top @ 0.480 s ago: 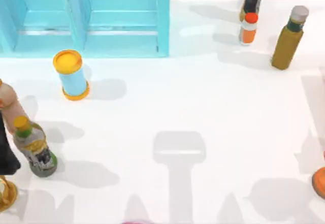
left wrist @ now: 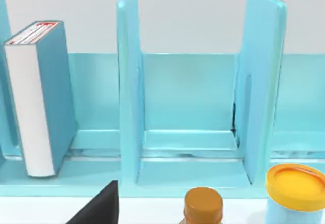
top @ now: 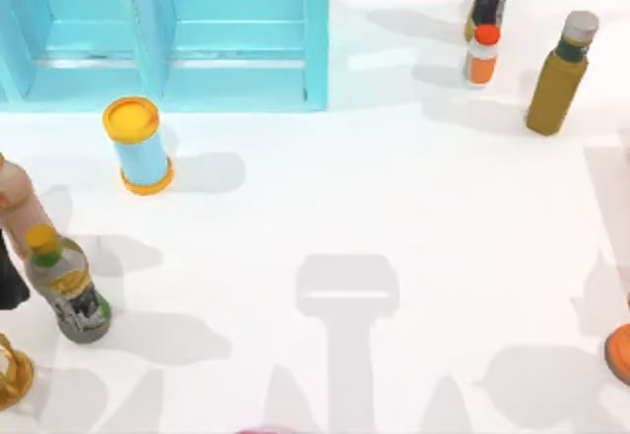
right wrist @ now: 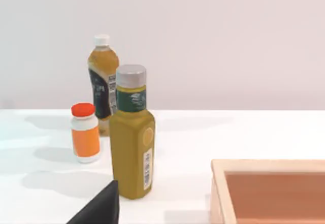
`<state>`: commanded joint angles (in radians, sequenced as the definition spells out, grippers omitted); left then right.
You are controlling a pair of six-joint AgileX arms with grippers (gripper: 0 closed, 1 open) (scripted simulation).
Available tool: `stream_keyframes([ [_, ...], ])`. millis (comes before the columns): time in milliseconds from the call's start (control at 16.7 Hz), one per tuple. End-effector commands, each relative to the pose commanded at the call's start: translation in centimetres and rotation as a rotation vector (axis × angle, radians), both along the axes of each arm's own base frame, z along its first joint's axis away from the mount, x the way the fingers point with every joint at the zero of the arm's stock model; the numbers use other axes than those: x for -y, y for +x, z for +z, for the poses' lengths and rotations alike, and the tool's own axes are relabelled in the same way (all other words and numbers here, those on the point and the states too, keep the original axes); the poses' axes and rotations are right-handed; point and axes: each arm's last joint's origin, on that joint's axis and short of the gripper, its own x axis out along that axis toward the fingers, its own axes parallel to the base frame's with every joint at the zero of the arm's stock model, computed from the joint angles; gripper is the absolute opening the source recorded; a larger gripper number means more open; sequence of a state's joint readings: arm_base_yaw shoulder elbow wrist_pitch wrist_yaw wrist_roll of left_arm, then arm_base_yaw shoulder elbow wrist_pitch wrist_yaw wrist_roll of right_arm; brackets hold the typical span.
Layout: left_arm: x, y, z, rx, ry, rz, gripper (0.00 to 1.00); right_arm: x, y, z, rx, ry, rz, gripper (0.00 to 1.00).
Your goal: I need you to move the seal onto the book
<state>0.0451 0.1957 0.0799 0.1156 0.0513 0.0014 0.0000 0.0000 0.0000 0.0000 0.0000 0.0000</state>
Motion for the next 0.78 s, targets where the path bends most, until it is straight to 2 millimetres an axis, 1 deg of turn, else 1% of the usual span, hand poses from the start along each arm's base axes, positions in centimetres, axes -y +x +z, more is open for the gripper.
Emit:
stream_keyframes([
  [120, -0.3, 1.0, 1.4, 0.0, -0.001, -0.004, 1.0, 0.0, 0.0, 0.0, 0.0, 0.0, 0.0, 1.0],
  [240, -0.8, 2.5, 2.8, 0.001, -0.002, -0.008, 1.0, 0.0, 0.0, 0.0, 0.0, 0.0, 0.0, 1.0],
  [360, -1.6, 4.6, 4.0, 0.001, -0.003, -0.011, 1.0, 0.0, 0.0, 0.0, 0.0, 0.0, 0.0, 1.0],
  [480, -2.6, 7.1, 4.9, 0.002, -0.004, -0.015, 1.0, 0.0, 0.0, 0.0, 0.0, 0.0, 0.0, 1.0],
  [660, -4.9, 11.5, 5.1, 0.004, -0.004, -0.02, 1.0, 0.0, 0.0, 0.0, 0.0, 0.0, 0.0, 1.0],
  [780, -6.8, 14.5, 4.4, 0.005, -0.003, -0.024, 1.0, 0.0, 0.0, 0.0, 0.0, 0.0, 0.0, 1.0],
])
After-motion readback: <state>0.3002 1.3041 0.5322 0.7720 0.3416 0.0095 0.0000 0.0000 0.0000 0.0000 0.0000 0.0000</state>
